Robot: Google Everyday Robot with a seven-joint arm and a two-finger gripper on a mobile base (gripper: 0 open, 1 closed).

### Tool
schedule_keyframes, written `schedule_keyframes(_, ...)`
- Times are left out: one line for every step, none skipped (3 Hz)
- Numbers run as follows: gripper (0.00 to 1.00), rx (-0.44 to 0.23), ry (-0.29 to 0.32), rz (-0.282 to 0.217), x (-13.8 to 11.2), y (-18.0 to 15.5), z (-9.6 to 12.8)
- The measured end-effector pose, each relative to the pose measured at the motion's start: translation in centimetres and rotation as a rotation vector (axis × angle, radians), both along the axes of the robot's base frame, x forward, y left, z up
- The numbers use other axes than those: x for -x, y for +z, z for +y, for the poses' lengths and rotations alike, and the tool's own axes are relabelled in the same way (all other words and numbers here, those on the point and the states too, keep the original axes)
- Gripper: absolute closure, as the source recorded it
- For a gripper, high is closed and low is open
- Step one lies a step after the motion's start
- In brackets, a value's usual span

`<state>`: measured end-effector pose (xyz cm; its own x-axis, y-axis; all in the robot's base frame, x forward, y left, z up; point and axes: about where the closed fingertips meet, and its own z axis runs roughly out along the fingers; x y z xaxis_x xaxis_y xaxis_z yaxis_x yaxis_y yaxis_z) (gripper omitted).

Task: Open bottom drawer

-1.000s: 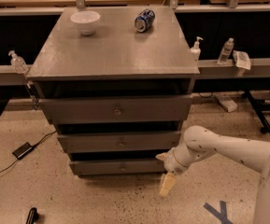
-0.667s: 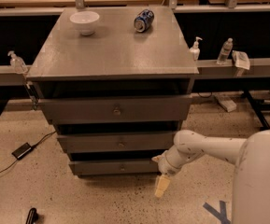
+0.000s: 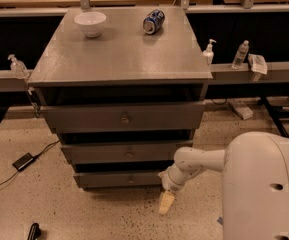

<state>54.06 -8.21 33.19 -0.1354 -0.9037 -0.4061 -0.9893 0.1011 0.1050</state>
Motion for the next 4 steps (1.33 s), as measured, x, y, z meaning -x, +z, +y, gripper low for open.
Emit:
schedule_keyframes(0.00, 0.000, 0.000, 0.000, 0.0, 0.0, 0.0)
schedule_keyframes(0.00, 0.010, 0.000, -0.019, -0.3, -1.0, -0.1)
schedule_keyframes(0.00, 0.044, 0.013, -0.070, 0.5, -2.1, 0.1)
schedule_keyframes(0.00, 0.078, 0.045, -0.123, 1.7, -3.2, 0.8)
